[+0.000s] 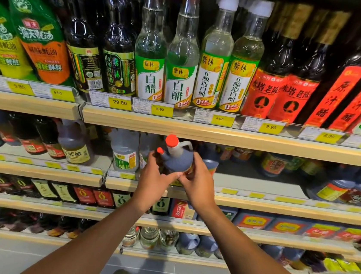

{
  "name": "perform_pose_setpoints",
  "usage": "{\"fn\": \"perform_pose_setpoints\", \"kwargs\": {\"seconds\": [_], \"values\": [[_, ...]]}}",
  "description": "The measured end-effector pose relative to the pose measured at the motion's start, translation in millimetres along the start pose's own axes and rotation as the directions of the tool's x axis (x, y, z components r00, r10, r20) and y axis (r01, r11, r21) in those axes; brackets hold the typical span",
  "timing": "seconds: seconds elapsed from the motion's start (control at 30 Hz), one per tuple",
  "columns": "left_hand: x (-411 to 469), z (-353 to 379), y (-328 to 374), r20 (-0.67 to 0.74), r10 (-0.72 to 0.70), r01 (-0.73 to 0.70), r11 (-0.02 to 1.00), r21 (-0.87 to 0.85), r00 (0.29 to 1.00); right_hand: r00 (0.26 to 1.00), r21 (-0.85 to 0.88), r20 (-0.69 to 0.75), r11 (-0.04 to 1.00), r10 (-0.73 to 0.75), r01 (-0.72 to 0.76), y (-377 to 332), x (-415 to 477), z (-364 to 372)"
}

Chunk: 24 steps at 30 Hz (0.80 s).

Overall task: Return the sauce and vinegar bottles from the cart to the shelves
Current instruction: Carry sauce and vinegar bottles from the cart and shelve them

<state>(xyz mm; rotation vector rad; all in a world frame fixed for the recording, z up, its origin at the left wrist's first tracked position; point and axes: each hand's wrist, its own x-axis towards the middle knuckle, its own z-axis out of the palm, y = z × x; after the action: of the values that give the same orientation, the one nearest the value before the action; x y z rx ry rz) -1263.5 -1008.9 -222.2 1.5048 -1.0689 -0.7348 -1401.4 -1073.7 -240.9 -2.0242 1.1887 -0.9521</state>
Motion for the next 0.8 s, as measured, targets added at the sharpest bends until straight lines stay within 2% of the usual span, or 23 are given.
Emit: {"fn": "perform_pose_setpoints", "kwargs": {"seconds": [0.17,0.27,0.6,0.8], "values": [[16,2,-11,0.026,-0.011,0.013,0.998,-0.054,1.0,0.996,0.045,-0.064,0.997,0.065,-0.062,3,7,19],[23,5,-18,0.009,-0.006,0.006,1.0,-0.017,1.0,0.992,0.054,-0.063,0.993,0.113,-0.11,7,11,24],[23,21,-25,-0.121,-0.004,0.009,0.999,0.041,0.993,0.986,0.078,-0.049,0.985,0.157,-0.153,3,16,33],[20,22,-30,-0.057,-0.083,0.086,0.995,0.043,0.995,0.978,0.188,-0.027,0.962,0.207,-0.198,7,8,39]]}}
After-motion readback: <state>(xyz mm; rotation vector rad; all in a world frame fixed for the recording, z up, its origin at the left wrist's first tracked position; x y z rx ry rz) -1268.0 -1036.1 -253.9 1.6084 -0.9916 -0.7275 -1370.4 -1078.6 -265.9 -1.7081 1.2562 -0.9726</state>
